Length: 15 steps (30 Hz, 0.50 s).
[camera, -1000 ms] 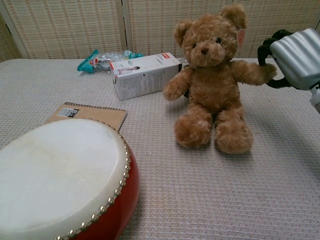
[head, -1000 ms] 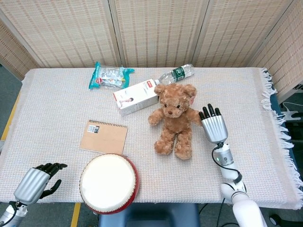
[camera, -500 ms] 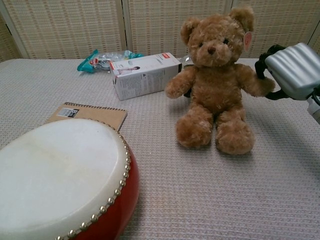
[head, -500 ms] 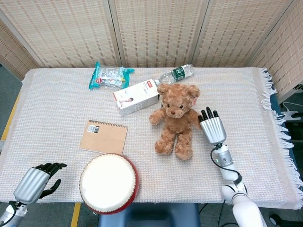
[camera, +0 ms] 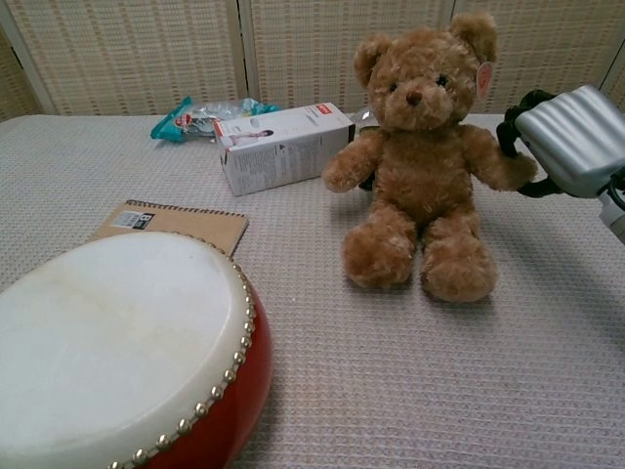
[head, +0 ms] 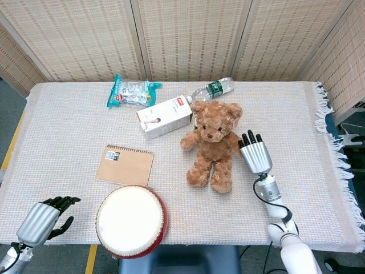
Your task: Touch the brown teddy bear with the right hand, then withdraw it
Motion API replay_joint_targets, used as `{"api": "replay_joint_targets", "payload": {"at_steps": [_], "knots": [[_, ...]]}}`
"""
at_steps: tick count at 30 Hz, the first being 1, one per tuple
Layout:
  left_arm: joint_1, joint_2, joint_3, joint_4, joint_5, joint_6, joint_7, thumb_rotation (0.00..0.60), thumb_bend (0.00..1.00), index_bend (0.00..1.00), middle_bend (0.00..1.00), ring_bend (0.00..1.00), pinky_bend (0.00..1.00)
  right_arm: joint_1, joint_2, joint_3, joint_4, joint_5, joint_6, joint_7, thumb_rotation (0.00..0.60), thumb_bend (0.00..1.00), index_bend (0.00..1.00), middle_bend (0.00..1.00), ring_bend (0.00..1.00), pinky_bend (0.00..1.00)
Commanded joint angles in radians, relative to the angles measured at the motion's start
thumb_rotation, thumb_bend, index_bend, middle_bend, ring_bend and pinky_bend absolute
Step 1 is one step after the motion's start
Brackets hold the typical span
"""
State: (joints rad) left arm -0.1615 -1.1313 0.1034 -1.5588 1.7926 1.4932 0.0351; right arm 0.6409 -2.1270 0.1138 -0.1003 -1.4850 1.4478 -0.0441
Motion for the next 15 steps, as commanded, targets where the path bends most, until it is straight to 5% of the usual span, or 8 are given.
{"api": "replay_joint_targets", "payload": {"at_steps": [1,7,15], "knots": [[0.000,0.000,0.000,0.001,-0.001,0.000,0.000,0.600,0.40,0.29,0.38,0.40,0.60,0.002,0.004,0.006,-0.007,0.006,0.025,0.015,0.600,0.14,0.66,0.43,0.29,0.54],[0.000,-0.001,0.000,0.001,0.002,0.001,0.003,0.600,0.40,0.29,0.38,0.40,0.60,-0.018,0.020,0.014,-0.043,0.014,0.074,0.092,0.600,0.14,0.46,0.41,0.19,0.52],[0.000,-0.002,0.000,0.000,-0.001,-0.002,0.008,0.600,0.40,0.29,0.38,0.40,0.60,-0.169,0.124,-0.035,-0.187,-0.017,0.160,0.148,0.600,0.14,0.19,0.23,0.02,0.29]]}}
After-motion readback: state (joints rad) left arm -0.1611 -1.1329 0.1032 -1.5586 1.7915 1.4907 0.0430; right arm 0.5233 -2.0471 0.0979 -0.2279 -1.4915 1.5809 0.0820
